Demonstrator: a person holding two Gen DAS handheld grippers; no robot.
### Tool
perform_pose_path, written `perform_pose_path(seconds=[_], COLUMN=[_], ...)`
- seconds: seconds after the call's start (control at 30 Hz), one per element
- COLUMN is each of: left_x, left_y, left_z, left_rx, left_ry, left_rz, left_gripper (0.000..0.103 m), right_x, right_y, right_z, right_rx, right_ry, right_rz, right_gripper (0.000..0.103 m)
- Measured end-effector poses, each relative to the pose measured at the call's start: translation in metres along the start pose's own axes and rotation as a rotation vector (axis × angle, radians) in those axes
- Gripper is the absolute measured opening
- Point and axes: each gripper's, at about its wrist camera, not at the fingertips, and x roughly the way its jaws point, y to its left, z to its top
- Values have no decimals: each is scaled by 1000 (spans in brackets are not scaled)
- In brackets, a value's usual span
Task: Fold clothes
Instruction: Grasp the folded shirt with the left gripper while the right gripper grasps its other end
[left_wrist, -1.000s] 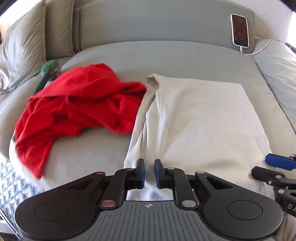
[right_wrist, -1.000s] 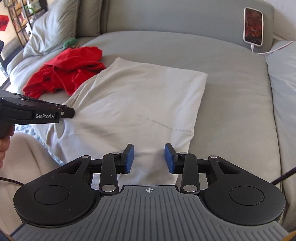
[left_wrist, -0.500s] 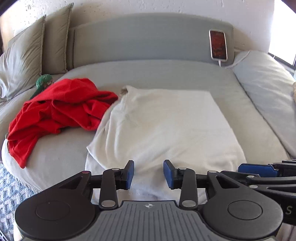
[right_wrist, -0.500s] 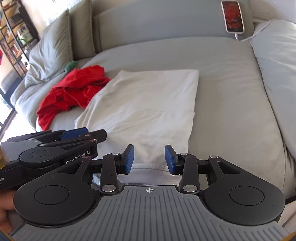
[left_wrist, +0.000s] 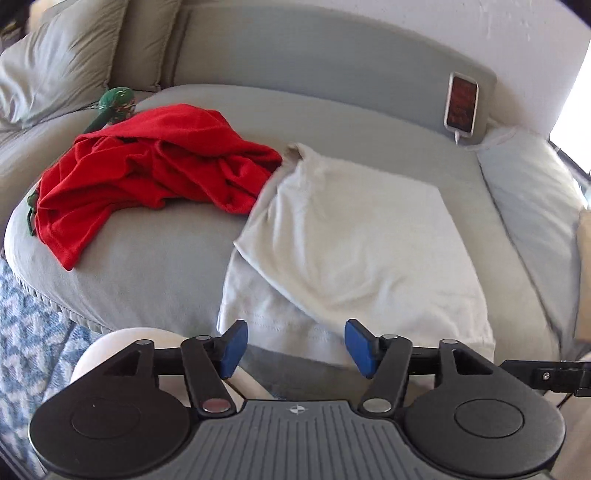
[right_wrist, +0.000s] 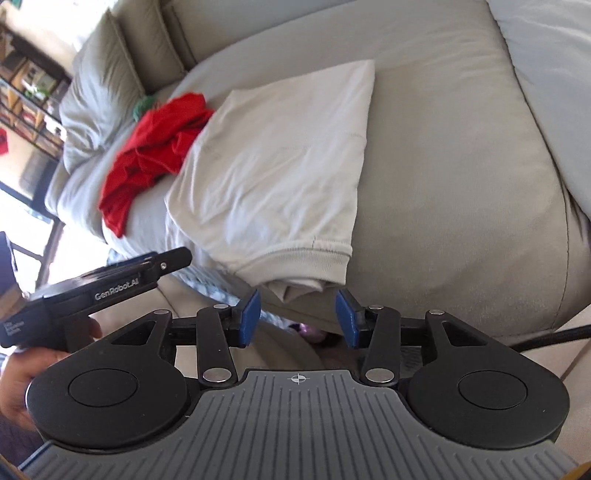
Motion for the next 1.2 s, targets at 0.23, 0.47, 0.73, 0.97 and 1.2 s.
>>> perform_pose_path(seconds=[0.23,0.47,0.73,0.97,1.2], left_x=[8,55,85,118,140], left_y=[53,71,57,44,40], left_z=[42,64,79,83,90], left_rx=[-162,-176,-78,-42,-122], left_ry=[-53,35,155,260,273], left_rz=[-36,-121,-329,-420,-490], left_gripper=[79,82,82,82,81], right_x=[2,30,54,78,114], right_y=[-27,-56,-76,-87,-83], right_z=[27,45,64,84,112], right_rx=[179,326,385,390,369], right_ry=[-77,-71,-77,-46,-76], right_rz=[77,144,200,246,268], right_gripper=[61,61,61,58,48])
